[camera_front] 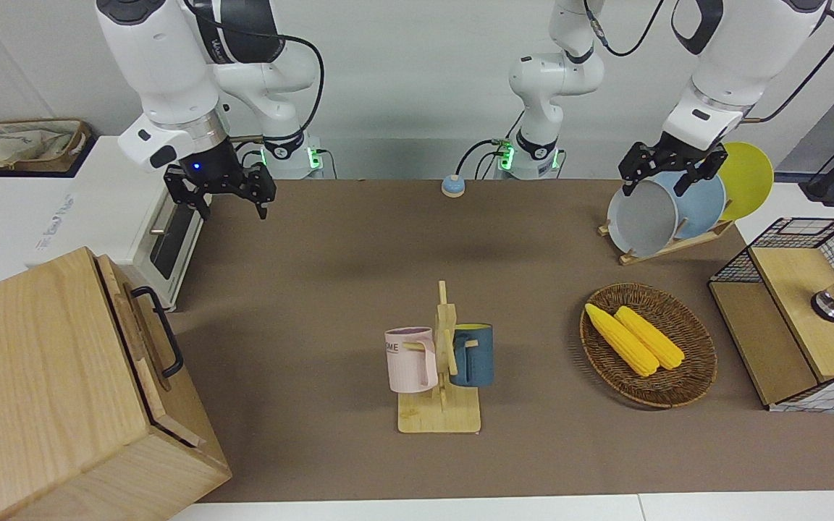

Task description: Slide drawer open with right arm

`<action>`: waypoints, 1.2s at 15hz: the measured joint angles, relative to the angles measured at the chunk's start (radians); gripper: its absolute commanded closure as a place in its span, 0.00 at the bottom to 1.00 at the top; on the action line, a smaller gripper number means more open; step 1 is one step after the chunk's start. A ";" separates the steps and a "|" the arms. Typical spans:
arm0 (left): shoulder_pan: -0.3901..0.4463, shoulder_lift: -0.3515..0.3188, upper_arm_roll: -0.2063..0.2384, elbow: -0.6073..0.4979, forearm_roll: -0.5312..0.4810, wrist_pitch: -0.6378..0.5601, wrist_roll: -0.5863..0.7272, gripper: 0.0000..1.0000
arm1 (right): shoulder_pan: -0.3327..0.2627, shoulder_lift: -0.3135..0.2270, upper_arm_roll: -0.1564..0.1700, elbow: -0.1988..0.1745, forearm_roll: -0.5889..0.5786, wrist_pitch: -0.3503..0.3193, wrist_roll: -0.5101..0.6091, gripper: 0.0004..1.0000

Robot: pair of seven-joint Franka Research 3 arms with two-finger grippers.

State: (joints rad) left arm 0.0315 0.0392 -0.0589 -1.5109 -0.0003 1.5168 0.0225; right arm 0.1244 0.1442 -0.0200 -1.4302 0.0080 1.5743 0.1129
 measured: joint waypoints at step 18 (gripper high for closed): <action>0.000 0.000 0.000 0.000 0.000 0.000 0.000 0.01 | 0.001 0.001 0.002 0.000 -0.026 0.000 0.000 0.02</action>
State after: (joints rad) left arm 0.0315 0.0392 -0.0589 -1.5109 -0.0003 1.5168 0.0225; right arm 0.1257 0.1449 -0.0182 -1.4302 -0.0184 1.5743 0.1128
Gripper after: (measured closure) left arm 0.004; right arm 0.013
